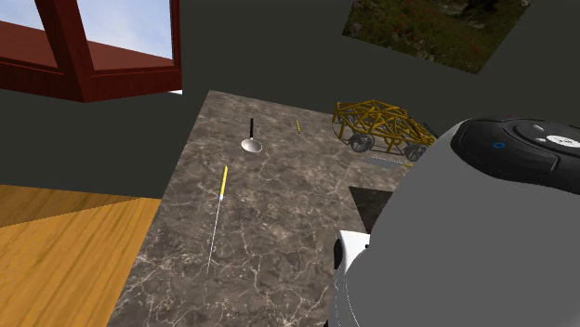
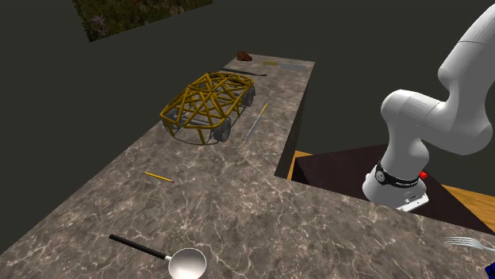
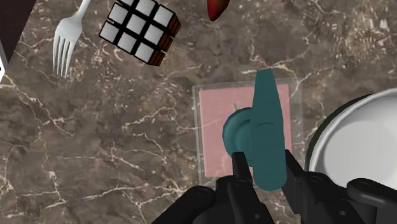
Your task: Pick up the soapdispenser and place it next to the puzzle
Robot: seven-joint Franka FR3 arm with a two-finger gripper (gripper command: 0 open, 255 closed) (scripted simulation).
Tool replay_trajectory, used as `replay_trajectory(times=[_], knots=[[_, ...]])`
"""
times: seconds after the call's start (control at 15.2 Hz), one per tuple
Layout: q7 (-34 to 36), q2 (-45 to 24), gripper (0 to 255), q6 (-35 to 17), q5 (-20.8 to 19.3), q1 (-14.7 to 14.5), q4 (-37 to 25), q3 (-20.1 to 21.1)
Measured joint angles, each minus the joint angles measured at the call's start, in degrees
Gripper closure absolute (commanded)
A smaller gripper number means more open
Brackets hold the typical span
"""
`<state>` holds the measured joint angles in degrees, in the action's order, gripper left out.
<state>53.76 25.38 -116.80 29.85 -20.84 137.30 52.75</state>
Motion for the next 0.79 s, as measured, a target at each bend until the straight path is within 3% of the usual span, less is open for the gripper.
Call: replay_trajectory(times=[0.2,0.26,0.66,0.79], knots=[[0.01,-0.03,255,-0.10,-0.01,0.01,-0.02,0.02],[0.03,-0.05,0,-0.12,-0.01,0.02,-0.03,0.04],[0.04,-0.12,0,-0.09,-0.02,0.01,0.08,0.11],[-0.29,1.02,0,2.43,-0.28,-0.21,-1.24,-1.44]])
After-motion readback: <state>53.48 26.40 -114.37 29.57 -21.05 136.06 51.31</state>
